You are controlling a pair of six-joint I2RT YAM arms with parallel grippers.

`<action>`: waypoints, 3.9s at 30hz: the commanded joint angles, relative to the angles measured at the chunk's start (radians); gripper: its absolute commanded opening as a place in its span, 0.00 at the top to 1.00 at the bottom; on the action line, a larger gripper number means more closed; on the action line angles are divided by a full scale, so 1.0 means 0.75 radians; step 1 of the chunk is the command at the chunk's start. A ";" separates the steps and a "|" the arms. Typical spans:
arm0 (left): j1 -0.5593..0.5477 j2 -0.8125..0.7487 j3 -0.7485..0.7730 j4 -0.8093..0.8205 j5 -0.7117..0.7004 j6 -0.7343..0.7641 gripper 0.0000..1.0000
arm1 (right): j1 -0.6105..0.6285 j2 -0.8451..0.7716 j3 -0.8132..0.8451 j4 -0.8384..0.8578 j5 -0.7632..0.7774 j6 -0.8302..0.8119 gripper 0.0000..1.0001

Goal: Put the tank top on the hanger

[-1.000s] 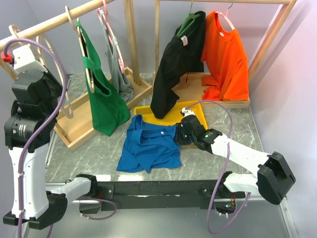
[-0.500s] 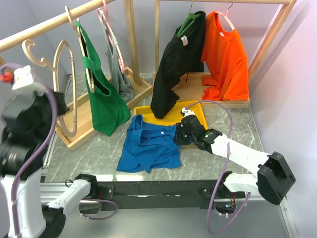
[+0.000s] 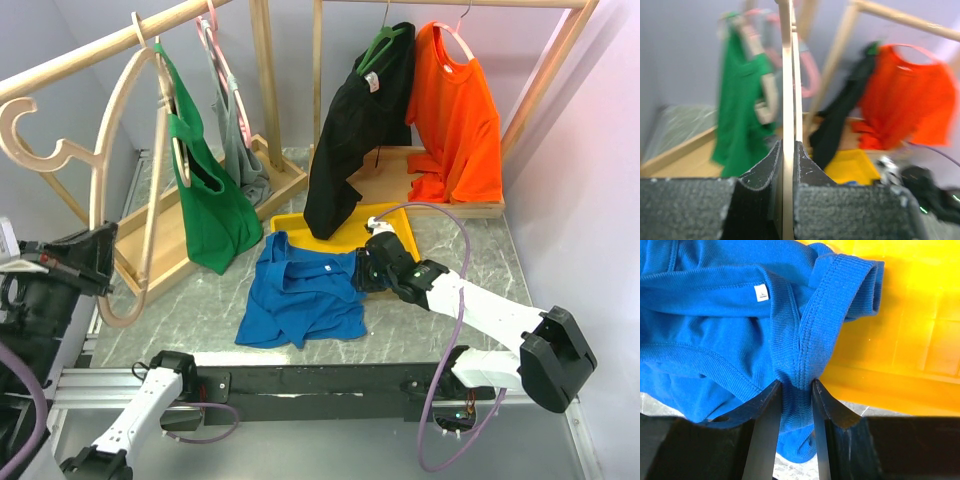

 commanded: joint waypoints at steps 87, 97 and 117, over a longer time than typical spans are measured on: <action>-0.960 0.293 -0.914 0.272 0.304 0.184 0.99 | -0.027 -0.129 0.229 -0.146 0.243 -0.013 0.93; -0.968 0.406 -1.049 0.675 0.465 0.308 0.99 | -0.021 -0.288 0.289 -0.236 0.273 -0.029 0.93; -0.966 0.471 -1.370 1.398 0.594 0.392 0.99 | 0.012 -0.389 0.311 -0.279 0.222 -0.017 0.92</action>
